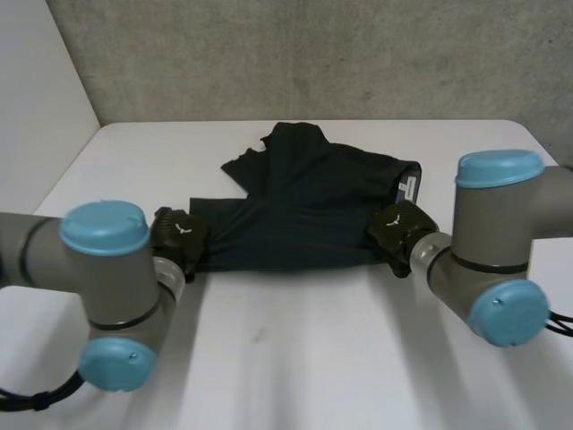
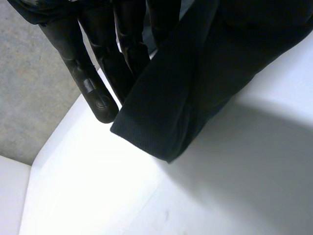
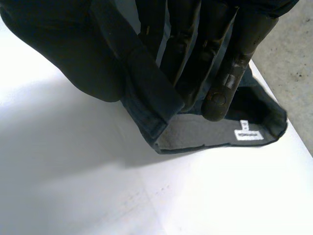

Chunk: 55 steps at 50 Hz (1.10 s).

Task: Fold the shorts.

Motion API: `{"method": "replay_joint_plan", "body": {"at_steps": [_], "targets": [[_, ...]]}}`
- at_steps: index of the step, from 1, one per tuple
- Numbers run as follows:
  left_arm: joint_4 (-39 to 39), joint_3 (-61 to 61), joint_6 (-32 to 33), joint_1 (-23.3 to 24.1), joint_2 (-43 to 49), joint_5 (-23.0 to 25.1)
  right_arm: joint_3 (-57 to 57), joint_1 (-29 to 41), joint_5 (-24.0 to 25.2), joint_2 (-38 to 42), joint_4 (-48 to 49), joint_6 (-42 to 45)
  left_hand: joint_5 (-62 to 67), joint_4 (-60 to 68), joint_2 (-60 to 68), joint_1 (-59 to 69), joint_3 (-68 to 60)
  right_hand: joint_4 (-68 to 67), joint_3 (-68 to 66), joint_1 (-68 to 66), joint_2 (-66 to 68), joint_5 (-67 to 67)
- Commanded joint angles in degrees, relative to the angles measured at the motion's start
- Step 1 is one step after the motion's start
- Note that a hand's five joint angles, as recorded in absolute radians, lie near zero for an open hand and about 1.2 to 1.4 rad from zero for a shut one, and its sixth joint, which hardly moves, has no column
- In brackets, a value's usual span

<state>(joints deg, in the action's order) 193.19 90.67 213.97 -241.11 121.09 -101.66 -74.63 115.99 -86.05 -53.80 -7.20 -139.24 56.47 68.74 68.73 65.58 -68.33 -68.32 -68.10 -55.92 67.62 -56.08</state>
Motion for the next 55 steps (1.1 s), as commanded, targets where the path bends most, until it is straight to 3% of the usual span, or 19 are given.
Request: {"method": "replay_joint_plan", "body": {"at_steps": [1, 7, 15, 17, 18, 19, 24, 31, 34, 38, 49, 55], "targets": [[-13.79, 6.09, 0.04, -0.15, -13.41, 0.15, -9.12, -0.06, 0.88, -11.14, -5.54, 0.81, 13.53, 11.26, 11.27, 14.42, -11.67, -11.68, -11.9, -24.08, 12.38, -13.92], [-22.58, 11.97, -0.4, 1.43, -18.96, 0.68, -15.44, -0.58, 0.71, -16.51, -12.04, 5.9, 13.53, 11.26, 11.27, 14.42, -11.67, -11.68, -11.9, -24.08, 12.38, -13.92], [-25.31, 16.9, -0.75, 10.04, -20.28, 0.59, -25.11, -5.24, 0.53, -20.38, -16.45, 15.14, 13.53, 11.26, 11.27, 14.42, -11.67, -11.68, -11.9, -24.08, 12.38, -13.92], [-25.31, 16.38, -0.58, 10.31, -20.37, 0.59, -25.47, -5.42, 0.71, -20.47, -15.92, 14.88, 1.71, -0.56, -0.56, 2.6, 0.15, -11.68, -11.9, -24.08, 12.38, -13.92], [-25.31, 15.77, -0.32, 10.31, -20.54, 0.59, -25.74, -5.77, 0.71, -20.47, -14.7, 14.7, -22.37, -24.64, -24.63, -21.48, 24.23, -11.68, -11.9, -24.08, 12.38, -13.92], [-25.05, 14.11, -0.14, 10.22, -20.89, 0.76, -26.09, -6.12, 0.71, -20.47, -13.12, 14.61, -38.43, -40.7, -40.69, -37.54, 40.29, -11.68, -11.9, -24.08, 12.38, -13.92], [-22.33, 6.63, -0.4, 6.98, -21.6, 4.18, -28.19, -6.39, 0.71, -20.47, -7.31, 14.44, -38.26, -40.53, -40.52, -37.37, 40.12, -11.68, -11.9, -24.08, 12.38, -13.92], [-16.36, 1.18, -0.4, -0.76, -19.67, 13.32, -31.18, -6.3, 0.71, -20.47, -2.74, 14.44, -41.45, -43.72, -43.71, -40.56, 43.31, -11.68, -11.9, -24.08, 12.38, -13.92], [-13.38, -1.54, -0.58, -2.17, -14.51, 18.23, -31.8, -6.21, 0.71, -20.38, -1.59, 14.35, -41.12, -43.39, -43.38, -40.23, 42.98, -11.68, -11.9, -24.08, 12.38, -13.92], [-11.52, -7.15, -0.67, -3.48, -7.21, 20.8, -31.89, -6.12, 0.71, -20.38, -0.98, 14.17, -40.28, -42.55, -42.54, -39.39, 42.14, -11.68, -11.9, -24.08, 12.38, -13.92], [-13.62, -26.85, -0.66, -5.25, 13.02, 21.33, -31.98, -6.3, 1.32, -20.29, 0.08, 10.39, -39.26, -41.53, -41.53, -38.37, 41.12, -11.68, -11.9, -24.08, 12.38, -13.92], [-19.42, -36.09, -0.75, -5.34, 20.94, 21.94, -32.15, -6.39, 2.03, -20.2, 0.43, 10.39, -39.09, -41.36, -41.36, -38.2, 40.96, -11.68, -11.9, -24.08, 12.38, -13.92]]}}
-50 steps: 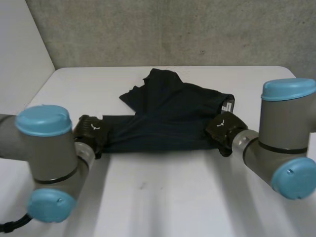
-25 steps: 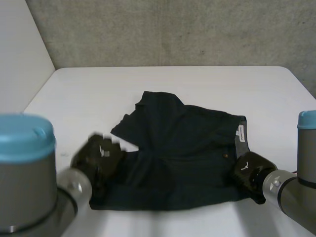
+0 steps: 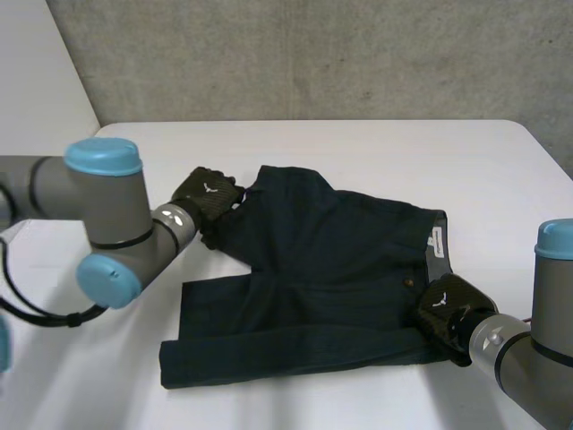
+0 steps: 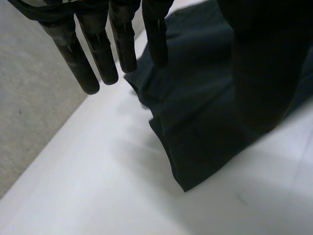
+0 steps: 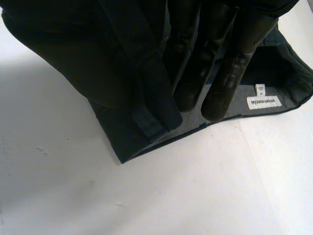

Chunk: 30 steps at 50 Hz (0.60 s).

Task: Fold the shorts.

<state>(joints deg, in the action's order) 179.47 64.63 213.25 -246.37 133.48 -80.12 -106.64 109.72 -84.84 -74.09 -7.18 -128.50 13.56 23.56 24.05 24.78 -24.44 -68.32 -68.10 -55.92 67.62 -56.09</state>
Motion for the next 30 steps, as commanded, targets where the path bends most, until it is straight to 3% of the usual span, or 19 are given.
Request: {"method": "replay_joint_plan", "body": {"at_steps": [1, 9, 13, 14, 18, 30], "targets": [[-6.32, -10.66, -0.03, -0.07, 9.07, 0.84, -0.15, -0.12, 0.81, 0.09, 0.5, -0.35, 3.81, 3.81, 3.32, 2.59, -2.94, -11.68, -11.9, -24.08, 12.38, -13.91], [-7.12, -14.88, -0.12, -0.16, 12.76, 2.25, -0.15, -0.12, 0.81, 0.35, 1.56, -0.35, 5.82, 5.83, 5.33, 4.6, -4.95, -11.68, -11.9, -24.08, 12.38, -13.91], [-7.29, -16.12, -0.21, -0.07, 13.91, 2.16, -0.15, -0.12, 0.81, 0.53, 1.65, -0.35, 21.93, 21.93, 21.43, 20.71, -21.05, -11.68, -11.9, -24.08, 12.38, -13.91], [-7.29, -16.29, -0.64, -0.07, 14.0, 1.99, -0.15, -0.12, 0.81, 0.53, 1.65, -0.35, 35.13, 35.14, 34.64, 33.91, -34.26, -11.68, -11.9, -24.08, 12.38, -13.91], [-7.12, -16.38, -3.27, -0.16, 13.74, 0.58, -0.15, -0.29, 0.81, 0.53, 1.65, -0.35, 56.41, 56.41, 55.92, 55.19, -55.53, -11.68, -11.9, -24.08, 12.38, -13.91], [-7.12, -12.0, -4.69, 0.11, 8.91, -8.9, -0.15, -0.2, 0.73, 0.53, 1.65, -0.35, 56.44, 56.44, 55.95, 55.22, -55.56, -11.68, -11.9, -24.08, 12.38, -13.91]]}}
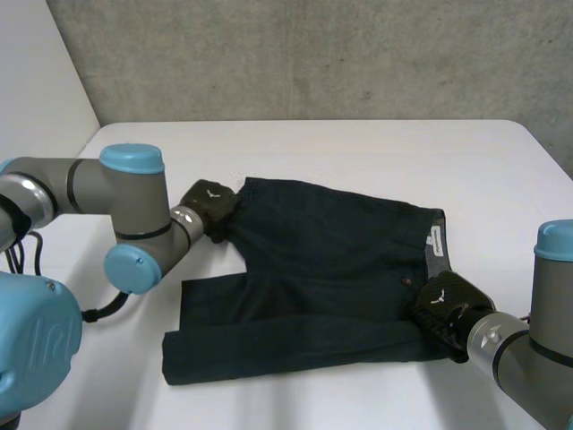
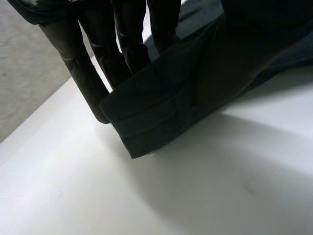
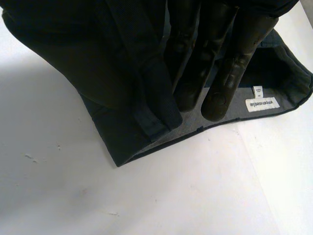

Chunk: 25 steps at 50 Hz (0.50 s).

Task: Fold the shorts.

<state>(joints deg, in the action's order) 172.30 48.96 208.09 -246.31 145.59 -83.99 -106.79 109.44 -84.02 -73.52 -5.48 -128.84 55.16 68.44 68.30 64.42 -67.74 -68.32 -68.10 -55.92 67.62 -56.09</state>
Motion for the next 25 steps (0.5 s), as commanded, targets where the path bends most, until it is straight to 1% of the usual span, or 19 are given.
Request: {"method": "replay_joint_plan", "body": {"at_steps": [1, 7, 11, 12, 14, 15, 19, 22, 23, 25], "targets": [[0.05, 4.38, 0.56, 0.04, -3.64, -5.31, 0.0, 0.07, 0.0, -0.05, -0.06, 0.0, 14.84, 11.56, 11.7, 15.58, -12.26, -11.68, -11.9, -24.08, 12.38, -13.91], [0.75, 6.94, 2.05, 0.31, -4.96, -6.19, 0.0, 0.24, -0.09, -0.22, -0.15, -0.18, 13.53, 10.25, 10.38, 14.27, -10.95, -11.68, -11.9, -24.08, 12.38, -13.91], [0.76, 7.46, 3.11, 0.05, -4.7, -6.28, 0.0, 0.24, -0.09, -0.31, -0.15, -0.62, -5.77, -9.05, -8.92, -5.03, 8.35, -11.68, -11.9, -24.08, 12.38, -13.91], [0.67, 7.99, 3.19, 0.04, -5.05, -6.1, 0.0, 0.24, -0.09, -0.31, -0.15, -0.88, -22.14, -25.42, -25.29, -21.41, 24.73, -11.68, -11.9, -24.08, 12.38, -13.91], [0.67, 8.61, 3.19, 0.13, -5.4, -6.01, 0.09, 0.24, 0.0, -0.31, -0.15, -1.58, -38.22, -41.5, -41.37, -37.48, 40.8, -11.68, -11.9, -24.08, 12.38, -13.91], [0.58, 8.96, 3.19, 0.22, -5.75, -6.01, 0.09, 0.24, 0.09, -0.31, -0.15, -2.37, -42.45, -45.73, -45.6, -41.71, 45.04, -11.68, -11.9, -24.08, 12.38, -13.91], [0.23, 10.97, 2.32, 0.83, -10.49, -6.19, 0.35, 0.24, 0.18, -0.31, -0.15, -4.13, -43.34, -46.62, -46.48, -42.6, 45.92, -11.68, -11.9, -24.08, 12.38, -13.91], [0.05, 15.8, 1.88, 0.75, -16.11, -6.28, 0.35, 0.24, 0.26, -0.4, -0.15, -4.66, -42.67, -45.95, -45.81, -41.93, 45.25, -11.68, -11.9, -24.08, 12.38, -13.91], [0.05, 18.86, 1.09, 0.75, -19.78, -6.28, 0.35, 0.24, 0.35, -0.31, -0.15, -4.75, -42.5, -45.78, -45.64, -41.76, 45.08, -11.68, -11.9, -24.08, 12.38, -13.91], [0.05, 22.13, -0.31, 0.84, -23.49, -6.28, 0.35, 0.24, 0.53, -0.31, -0.15, -4.84, -42.16, -45.44, -45.31, -41.42, 44.74, -11.68, -11.9, -24.08, 12.38, -13.91]]}}
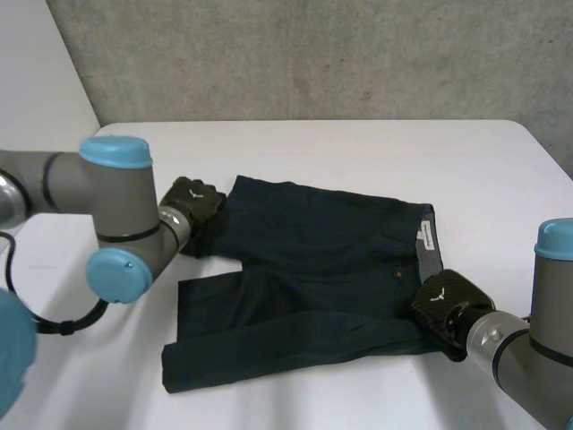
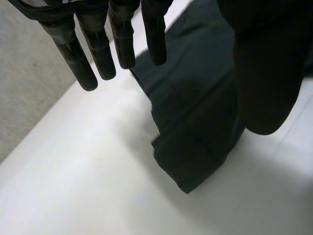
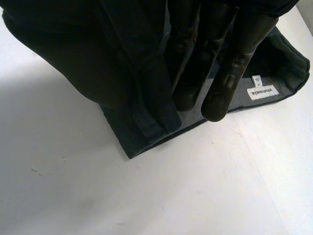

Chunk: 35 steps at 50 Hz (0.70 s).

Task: Fold the shorts.

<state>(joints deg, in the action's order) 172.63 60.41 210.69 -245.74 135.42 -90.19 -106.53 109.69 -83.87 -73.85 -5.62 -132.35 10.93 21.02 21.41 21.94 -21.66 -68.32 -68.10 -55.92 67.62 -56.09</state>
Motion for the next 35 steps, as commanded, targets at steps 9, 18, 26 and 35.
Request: {"method": "replay_joint_plan", "body": {"at_steps": [9, 18, 26, 35], "targets": [[-5.1, 29.05, -16.88, 0.78, -30.12, 0.37, -0.08, -0.09, 0.46, 0.02, 0.26, -1.51, 7.95, 7.86, 7.47, 6.94, -7.22, -11.68, -11.9, -24.08, 12.38, -13.91], [-9.42, 43.55, -20.14, 4.12, -35.14, 1.16, -0.26, 0.0, 0.46, 0.11, 0.44, -1.51, 8.46, 8.37, 7.98, 7.45, -7.73, -11.68, -11.9, -24.08, 12.38, -13.91], [-4.51, 45.68, -19.97, 4.83, -30.5, 0.63, -0.17, -0.09, 0.46, 0.02, 0.52, -1.6, 18.63, 18.54, 18.15, 17.62, -17.9, -11.68, -11.9, -24.08, 12.38, -13.91], [1.48, 34.53, -19.79, 4.56, -26.62, -1.13, 2.46, 0.08, 0.37, -0.15, 0.96, -1.6, 59.07, 58.98, 58.59, 58.06, -58.34, -11.68, -11.9, -24.08, 12.38, -13.91]]}}
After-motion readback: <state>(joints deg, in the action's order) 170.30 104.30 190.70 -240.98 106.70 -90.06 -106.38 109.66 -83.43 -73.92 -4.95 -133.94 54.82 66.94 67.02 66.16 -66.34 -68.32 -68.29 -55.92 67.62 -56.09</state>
